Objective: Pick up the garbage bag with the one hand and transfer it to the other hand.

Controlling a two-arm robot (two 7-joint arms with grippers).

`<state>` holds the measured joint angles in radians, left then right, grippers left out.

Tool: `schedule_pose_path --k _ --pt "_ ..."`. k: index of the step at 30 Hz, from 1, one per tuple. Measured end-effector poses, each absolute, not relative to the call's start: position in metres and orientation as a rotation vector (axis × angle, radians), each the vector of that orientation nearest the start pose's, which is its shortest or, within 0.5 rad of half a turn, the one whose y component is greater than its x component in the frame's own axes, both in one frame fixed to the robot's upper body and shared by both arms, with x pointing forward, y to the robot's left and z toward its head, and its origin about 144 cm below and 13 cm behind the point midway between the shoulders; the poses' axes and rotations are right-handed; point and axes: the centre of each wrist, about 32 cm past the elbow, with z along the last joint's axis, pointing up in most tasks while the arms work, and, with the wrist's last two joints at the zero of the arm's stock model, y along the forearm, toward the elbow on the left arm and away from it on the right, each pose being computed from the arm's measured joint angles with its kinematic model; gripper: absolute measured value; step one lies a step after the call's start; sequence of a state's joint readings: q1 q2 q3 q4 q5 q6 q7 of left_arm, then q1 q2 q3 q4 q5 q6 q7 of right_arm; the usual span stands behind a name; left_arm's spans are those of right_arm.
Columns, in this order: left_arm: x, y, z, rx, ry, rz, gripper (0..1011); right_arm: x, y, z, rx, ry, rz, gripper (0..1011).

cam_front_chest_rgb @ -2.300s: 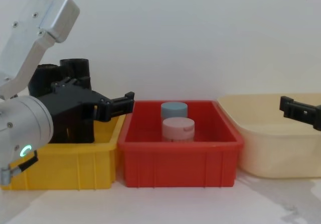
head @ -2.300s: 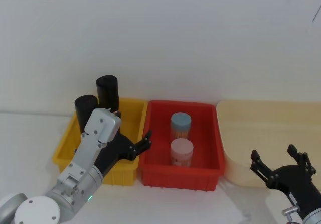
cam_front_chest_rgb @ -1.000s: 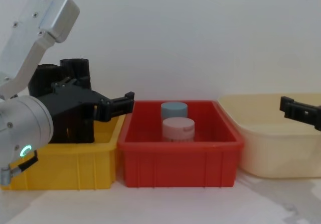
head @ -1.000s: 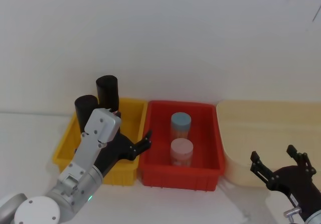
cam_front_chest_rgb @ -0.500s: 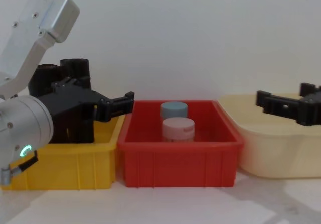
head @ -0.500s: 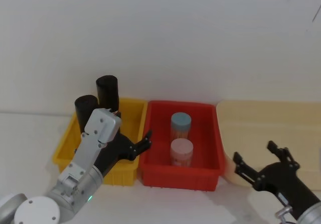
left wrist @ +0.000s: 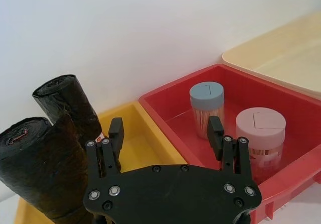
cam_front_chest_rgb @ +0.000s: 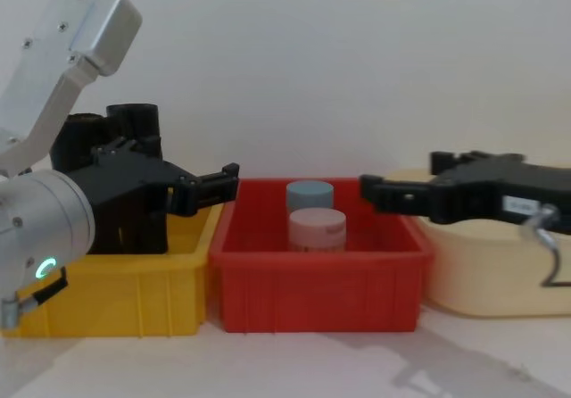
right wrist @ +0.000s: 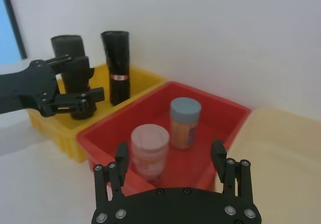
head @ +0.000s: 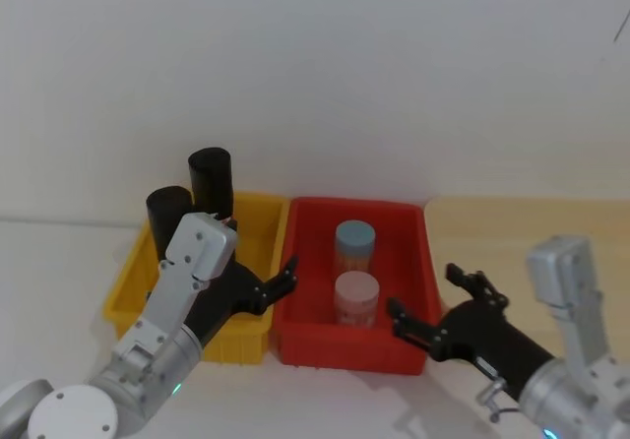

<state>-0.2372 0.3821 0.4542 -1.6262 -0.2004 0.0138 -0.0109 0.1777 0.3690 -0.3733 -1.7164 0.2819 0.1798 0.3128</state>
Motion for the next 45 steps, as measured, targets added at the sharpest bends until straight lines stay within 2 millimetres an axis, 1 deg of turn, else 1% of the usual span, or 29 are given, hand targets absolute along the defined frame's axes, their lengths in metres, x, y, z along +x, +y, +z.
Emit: schedule_pose_path --k 2,4,7,8,15,26,38,45 --pt "0.492 0.198 1.204 0.061 -0.268 1.124 1000 0.484 -0.204 1.22 -0.112 -0.093 -0.865 1000" --pt "0.492 0.198 1.204 0.061 -0.268 1.124 1000 0.493 -0.197 1.222 -0.135 -0.097 -0.852 1000" --pt "0.492 0.198 1.204 0.061 -0.268 1.124 1000 0.498 -0.193 1.224 -0.147 -0.1 -0.847 1000" --pt "0.492 0.198 1.204 0.061 -0.268 1.124 1000 0.503 -0.189 1.224 -0.165 -0.101 -0.839 1000" --pt "0.492 0.198 1.204 0.061 -0.268 1.124 1000 0.517 -0.177 1.225 -0.212 -0.108 -0.815 1000" --pt "0.492 0.198 1.204 0.061 -0.268 1.124 1000 0.53 -0.163 1.226 -0.266 -0.117 -0.779 1000" --pt "0.492 0.198 1.204 0.061 -0.268 1.124 1000 0.542 -0.154 1.224 -0.303 -0.111 -0.772 1000" --pt "0.492 0.198 1.204 0.061 -0.268 1.124 1000 0.546 -0.151 1.223 -0.314 -0.108 -0.772 863"
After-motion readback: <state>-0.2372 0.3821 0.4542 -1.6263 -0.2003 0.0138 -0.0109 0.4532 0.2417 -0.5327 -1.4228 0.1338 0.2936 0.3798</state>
